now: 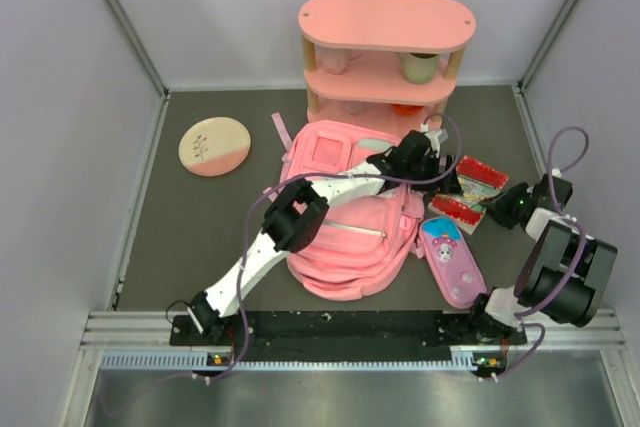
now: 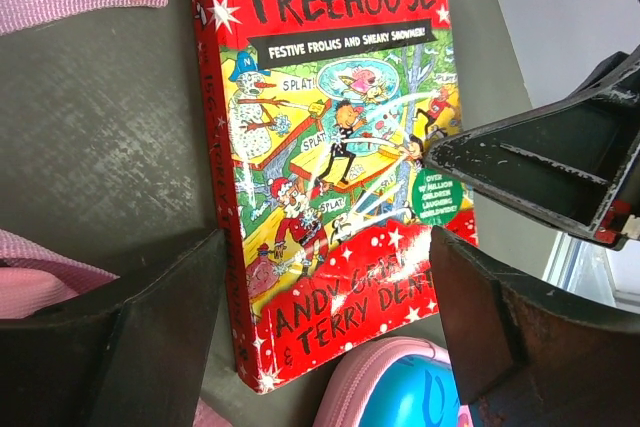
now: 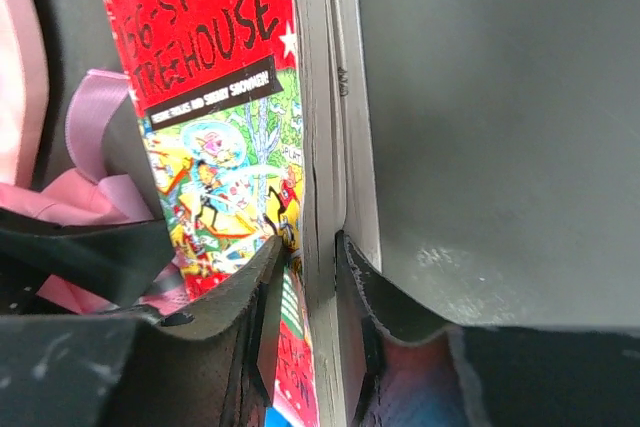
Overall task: Pack the student bag
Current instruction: Pick up the book from the center of the board.
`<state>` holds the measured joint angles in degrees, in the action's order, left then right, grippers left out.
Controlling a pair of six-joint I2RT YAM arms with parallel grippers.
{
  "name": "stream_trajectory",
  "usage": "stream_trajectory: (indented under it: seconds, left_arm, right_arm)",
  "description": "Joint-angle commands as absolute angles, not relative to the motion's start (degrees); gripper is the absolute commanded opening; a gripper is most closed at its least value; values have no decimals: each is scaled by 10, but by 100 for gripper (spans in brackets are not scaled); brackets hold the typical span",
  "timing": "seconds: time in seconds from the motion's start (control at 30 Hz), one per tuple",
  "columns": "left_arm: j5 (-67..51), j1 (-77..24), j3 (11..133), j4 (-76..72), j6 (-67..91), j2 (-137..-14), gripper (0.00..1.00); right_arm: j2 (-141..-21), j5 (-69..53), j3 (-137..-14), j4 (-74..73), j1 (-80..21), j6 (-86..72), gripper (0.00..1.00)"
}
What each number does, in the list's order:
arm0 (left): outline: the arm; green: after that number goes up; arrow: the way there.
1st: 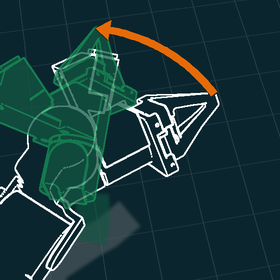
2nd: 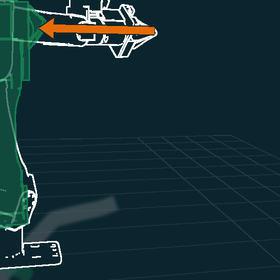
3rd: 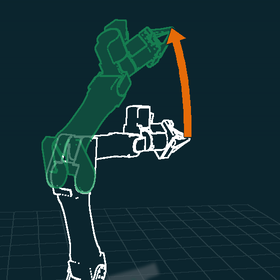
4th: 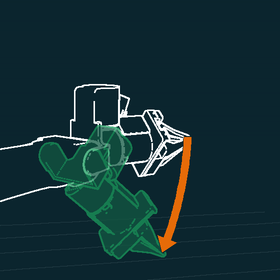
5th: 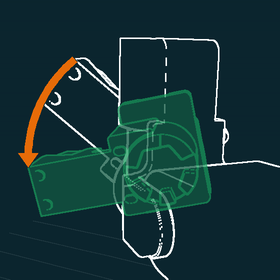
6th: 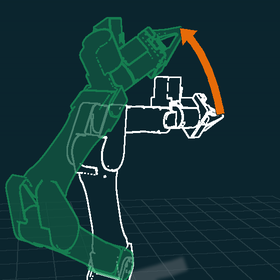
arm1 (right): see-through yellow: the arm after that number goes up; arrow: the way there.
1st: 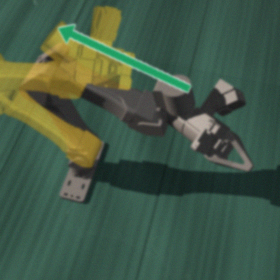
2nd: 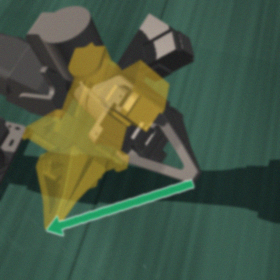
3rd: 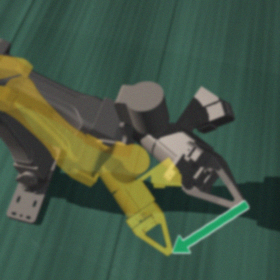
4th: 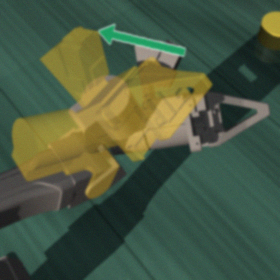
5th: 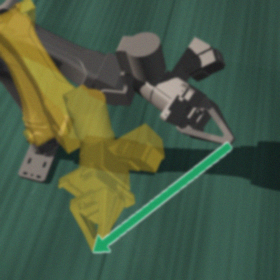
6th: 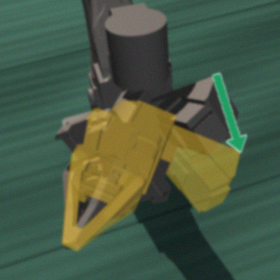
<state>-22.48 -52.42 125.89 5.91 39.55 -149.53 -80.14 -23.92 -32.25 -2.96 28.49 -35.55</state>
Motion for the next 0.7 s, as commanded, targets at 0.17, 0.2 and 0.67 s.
stream_trajectory:
  seconds: [0.17,0.2,0.67]
  left_arm:
    - [-291,-550,1269,11,415,-1499,83]
    - [-293,-550,1269,10,414,-1499,83]
    - [-289,-541,1241,4,413,-1448,89]
  right_arm:
    - [-755,-366,-322,21,268,-370,27]
    - [-758,-371,-322,22,268,-371,27]
    - [-668,-272,-380,-104,268,-323,0]
